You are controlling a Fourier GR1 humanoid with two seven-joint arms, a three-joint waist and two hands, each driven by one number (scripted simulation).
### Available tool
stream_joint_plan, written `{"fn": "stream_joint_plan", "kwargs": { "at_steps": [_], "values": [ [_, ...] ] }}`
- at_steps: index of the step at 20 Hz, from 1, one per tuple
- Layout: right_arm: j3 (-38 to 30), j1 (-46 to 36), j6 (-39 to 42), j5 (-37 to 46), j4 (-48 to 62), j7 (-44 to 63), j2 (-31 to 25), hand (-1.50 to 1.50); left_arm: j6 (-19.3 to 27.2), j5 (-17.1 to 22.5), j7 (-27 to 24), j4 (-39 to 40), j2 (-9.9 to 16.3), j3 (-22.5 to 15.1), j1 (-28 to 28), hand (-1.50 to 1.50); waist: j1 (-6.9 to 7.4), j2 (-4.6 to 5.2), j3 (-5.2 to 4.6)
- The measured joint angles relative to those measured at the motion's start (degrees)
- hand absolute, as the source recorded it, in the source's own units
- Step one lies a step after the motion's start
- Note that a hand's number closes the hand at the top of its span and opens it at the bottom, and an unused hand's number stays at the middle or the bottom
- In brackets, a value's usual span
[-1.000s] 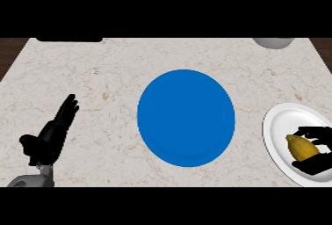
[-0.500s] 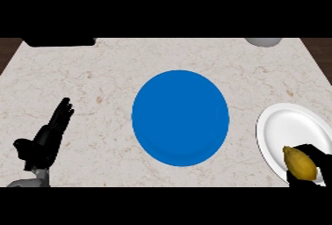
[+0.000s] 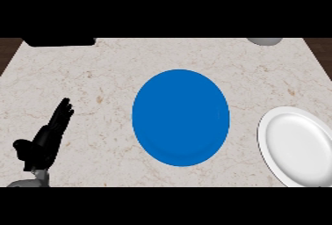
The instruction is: Pick the lemon from the plate and place it in the plate
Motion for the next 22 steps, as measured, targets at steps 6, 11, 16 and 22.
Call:
{"fn": "stream_joint_plan", "kwargs": {
  "at_steps": [6, 11, 16, 22],
  "values": [
    [6.4, 7.69, -4.65, 8.84, -8.59, 0.56, 2.04, 1.5, -0.69, 0.01, 0.68, -1.36, 0.11, -0.1, 0.34, 0.0, 0.76, 0.13, 0.03],
    [7.56, 5.89, -9.21, 12.39, -10.06, -0.13, 2.52, 1.5, -0.14, -0.47, 0.71, -0.99, -0.61, -0.29, -0.32, 0.0, 1.01, 0.23, -0.02],
    [12.33, 2.56, -8.63, 18.55, -11.4, 1.75, 4.54, 1.5, -0.18, -1.08, 0.74, 0.08, -0.77, -0.48, -1.89, 0.0, 1.52, 0.45, -0.07],
    [18.37, -8.02, 0.95, 27.51, -12.89, 8.09, 8.76, 1.5, 0.64, -2.23, 0.82, 1.12, -2.15, -1.32, -3.4, 0.0, 2.47, 0.68, -0.07]
  ]
}}
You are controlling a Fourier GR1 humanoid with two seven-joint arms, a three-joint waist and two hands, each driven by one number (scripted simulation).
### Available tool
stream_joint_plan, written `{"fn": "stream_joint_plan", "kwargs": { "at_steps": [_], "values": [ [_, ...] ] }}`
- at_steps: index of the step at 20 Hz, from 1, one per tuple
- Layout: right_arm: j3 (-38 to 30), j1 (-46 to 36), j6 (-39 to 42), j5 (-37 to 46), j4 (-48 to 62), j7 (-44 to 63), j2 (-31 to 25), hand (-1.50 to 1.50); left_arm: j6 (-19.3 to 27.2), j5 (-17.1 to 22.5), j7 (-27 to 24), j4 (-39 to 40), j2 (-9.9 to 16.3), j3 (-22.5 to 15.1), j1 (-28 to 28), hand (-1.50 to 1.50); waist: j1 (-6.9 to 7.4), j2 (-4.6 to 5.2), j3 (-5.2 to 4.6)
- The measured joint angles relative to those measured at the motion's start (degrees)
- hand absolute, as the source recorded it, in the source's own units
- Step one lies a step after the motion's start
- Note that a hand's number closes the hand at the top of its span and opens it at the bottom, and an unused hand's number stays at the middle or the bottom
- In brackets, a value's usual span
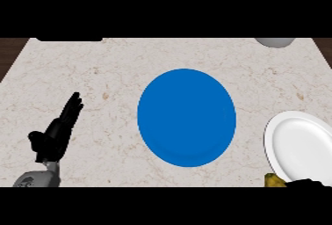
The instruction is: Pick the lemon from the plate and place it in the plate
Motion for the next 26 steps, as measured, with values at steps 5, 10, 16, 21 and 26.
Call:
{"fn": "stream_joint_plan", "kwargs": {
  "at_steps": [5, 10, 16, 21, 26],
  "values": [
    [5.39, -14.84, 13.78, 5.47, 0.0, 7.19, 6.93, 1.5, -1.68, 0.66, 0.39, -0.16, 0.85, 0.6, -0.16, 0.0, 0.79, 0.07, 0.05],
    [5.16, -32.48, 17.65, 1.73, 9.74, 15.56, 10.11, 1.5, -1.91, 0.26, 0.31, 0.08, 0.54, 0.66, -0.43, 0.0, 1.02, 0.13, 0.13],
    [1.39, -48.89, 14.68, -5.5, 25.78, 19.29, 11.1, 1.5, -2.47, 0.19, 0.46, -0.51, 0.53, 1.23, -0.06, 0.0, 0.96, 0.07, 0.2],
    [0.75, -55.32, 5.82, -8.89, 38.89, 20.38, 11.28, 1.5, -1.89, -0.46, 1.65, -2.5, -0.25, 0.94, 0.7, 0.0, 0.99, 0.05, 0.23],
    [-1.63, -59.85, -4.54, -11.56, 47.73, 21.91, 11.23, -1.5, -2.54, -0.48, 0.95, -2.08, -0.3, 0.99, 0.61, 0.0, 1.37, 0.18, 0.25]
  ]
}}
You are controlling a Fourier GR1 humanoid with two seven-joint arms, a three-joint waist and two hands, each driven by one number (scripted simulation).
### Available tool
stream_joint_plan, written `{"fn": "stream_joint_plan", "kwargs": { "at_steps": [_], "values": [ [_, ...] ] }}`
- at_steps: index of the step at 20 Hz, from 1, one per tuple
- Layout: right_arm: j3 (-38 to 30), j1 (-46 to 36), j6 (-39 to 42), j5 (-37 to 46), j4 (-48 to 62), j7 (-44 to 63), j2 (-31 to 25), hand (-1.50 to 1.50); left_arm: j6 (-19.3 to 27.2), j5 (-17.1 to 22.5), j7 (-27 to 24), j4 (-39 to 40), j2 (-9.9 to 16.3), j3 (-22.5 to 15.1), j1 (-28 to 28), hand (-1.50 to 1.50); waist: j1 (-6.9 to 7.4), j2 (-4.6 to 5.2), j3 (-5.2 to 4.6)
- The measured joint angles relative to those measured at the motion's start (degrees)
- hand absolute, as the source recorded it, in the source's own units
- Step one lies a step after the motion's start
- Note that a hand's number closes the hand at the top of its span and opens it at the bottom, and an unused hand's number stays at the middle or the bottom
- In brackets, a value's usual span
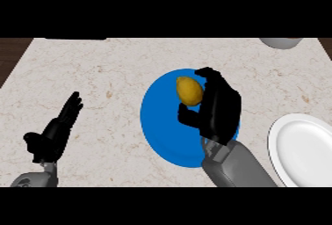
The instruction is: Pick the lemon from the plate and place it in the plate
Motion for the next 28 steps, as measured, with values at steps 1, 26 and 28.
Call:
{"fn": "stream_joint_plan", "kwargs": {
  "at_steps": [1, 26, 28],
  "values": [
    [-0.72, -1.24, -0.86, -0.55, 2.13, 0.21, -0.01, -1.5, 0.27, -0.19, 0.39, -0.13, -0.15, -0.06, -0.37, 0.0, -0.01, -0.01, -0.01],
    [-4.44, 29.16, -36.01, -27.78, -20.42, -20.57, -9.47, -1.5, -0.44, 0.28, 0.25, 0.32, 0.33, 2.31, 0.91, 0.0, -2.23, -0.47, 0.1],
    [-4.2, 33.84, -37.54, -33.6, -23.15, -25.42, -13.32, -1.5, 0.1, -0.33, 0.12, 0.39, -0.36, 1.87, 0.79, 0.0, -2.2, -0.45, 0.1]
  ]
}}
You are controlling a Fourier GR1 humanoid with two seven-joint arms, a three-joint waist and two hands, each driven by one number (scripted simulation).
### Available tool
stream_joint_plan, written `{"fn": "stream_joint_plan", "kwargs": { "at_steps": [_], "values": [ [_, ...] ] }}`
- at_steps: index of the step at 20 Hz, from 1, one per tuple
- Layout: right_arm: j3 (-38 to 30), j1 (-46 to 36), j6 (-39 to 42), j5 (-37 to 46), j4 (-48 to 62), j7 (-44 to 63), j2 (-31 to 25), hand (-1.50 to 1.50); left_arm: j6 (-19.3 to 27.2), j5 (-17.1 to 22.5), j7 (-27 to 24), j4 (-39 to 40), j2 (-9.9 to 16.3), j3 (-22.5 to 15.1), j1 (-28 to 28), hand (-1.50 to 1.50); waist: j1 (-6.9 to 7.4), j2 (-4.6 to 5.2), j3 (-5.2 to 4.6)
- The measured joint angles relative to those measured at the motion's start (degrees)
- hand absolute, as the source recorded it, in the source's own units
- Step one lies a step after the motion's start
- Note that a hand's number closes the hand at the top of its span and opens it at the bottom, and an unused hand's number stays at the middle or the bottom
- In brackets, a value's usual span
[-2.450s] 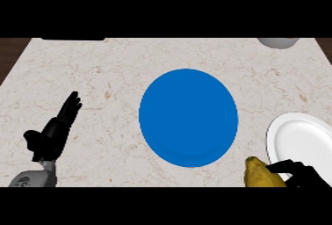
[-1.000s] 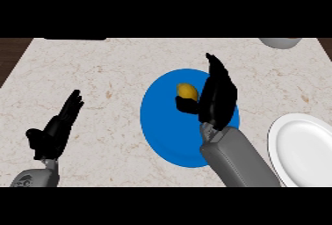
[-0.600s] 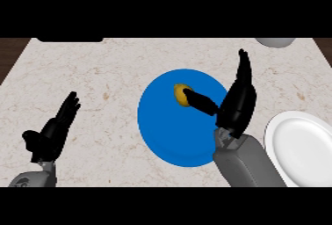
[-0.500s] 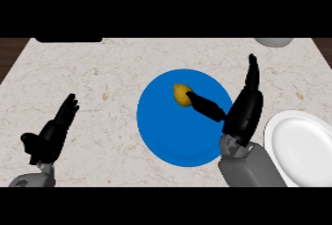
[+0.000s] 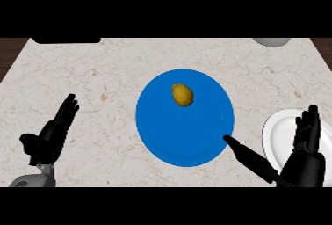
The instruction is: Pick the lemon from the plate and place it in the plate
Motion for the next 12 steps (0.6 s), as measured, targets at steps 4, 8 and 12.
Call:
{"fn": "stream_joint_plan", "kwargs": {
  "at_steps": [4, 8, 12],
  "values": [
    [-0.07, 7.54, -1.8, -11.66, -2.65, -11.39, -6.36, -1.5, -0.41, 0.15, -0.4, 0.43, 0.22, 0.63, 0.02, 0.0, 0.05, 0.0, 0.04],
    [-1.7, 13.8, -0.88, -22.55, -1.56, -24.58, -8.85, -1.5, -0.69, 0.01, -0.7, -0.04, 0.18, 0.8, 0.38, 0.0, 0.08, -0.03, 0.02],
    [-4.38, 18.18, 2.78, -30.31, 1.09, -35.73, -8.25, -1.5, 0.05, -0.97, -0.3, 0.52, -0.93, 0.36, -0.39, 0.0, 0.13, 0.01, -0.01]
  ]
}}
